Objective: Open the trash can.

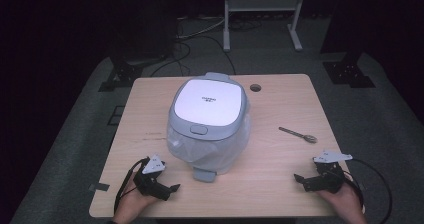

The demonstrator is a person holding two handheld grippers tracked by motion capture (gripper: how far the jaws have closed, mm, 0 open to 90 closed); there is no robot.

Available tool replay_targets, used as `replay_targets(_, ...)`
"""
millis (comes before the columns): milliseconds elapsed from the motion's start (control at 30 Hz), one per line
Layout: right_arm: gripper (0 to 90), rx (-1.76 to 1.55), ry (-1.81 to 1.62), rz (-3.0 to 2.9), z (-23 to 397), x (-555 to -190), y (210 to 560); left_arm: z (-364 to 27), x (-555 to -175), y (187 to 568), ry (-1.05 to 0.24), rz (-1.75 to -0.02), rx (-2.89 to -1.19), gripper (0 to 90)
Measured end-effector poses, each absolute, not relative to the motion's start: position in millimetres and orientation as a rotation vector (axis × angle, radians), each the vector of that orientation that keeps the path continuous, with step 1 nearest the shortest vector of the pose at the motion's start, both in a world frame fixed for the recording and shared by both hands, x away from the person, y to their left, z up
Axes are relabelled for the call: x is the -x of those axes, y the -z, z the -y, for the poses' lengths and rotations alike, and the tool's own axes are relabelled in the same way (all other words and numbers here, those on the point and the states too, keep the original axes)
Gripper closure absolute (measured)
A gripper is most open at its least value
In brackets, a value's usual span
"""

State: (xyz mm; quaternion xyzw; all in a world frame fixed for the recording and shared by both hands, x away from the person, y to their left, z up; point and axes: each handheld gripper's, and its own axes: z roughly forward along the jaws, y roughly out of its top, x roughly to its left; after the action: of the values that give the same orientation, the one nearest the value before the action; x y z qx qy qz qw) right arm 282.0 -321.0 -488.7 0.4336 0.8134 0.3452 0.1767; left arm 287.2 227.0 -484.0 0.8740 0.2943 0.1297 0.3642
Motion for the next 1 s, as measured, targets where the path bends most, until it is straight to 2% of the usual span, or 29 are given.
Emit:
replay_targets(633, 1.2, -1.227, -0.978, -2.303, 321, -282, 489, -225, -285, 481, -0.333, -0.733, -2.255, 0.0)
replay_targets(1000, 1.2, -1.22, -0.979, -2.308, 321, -283, 489, -228, -283, 473, -0.319, -0.726, -2.231, 5.1)
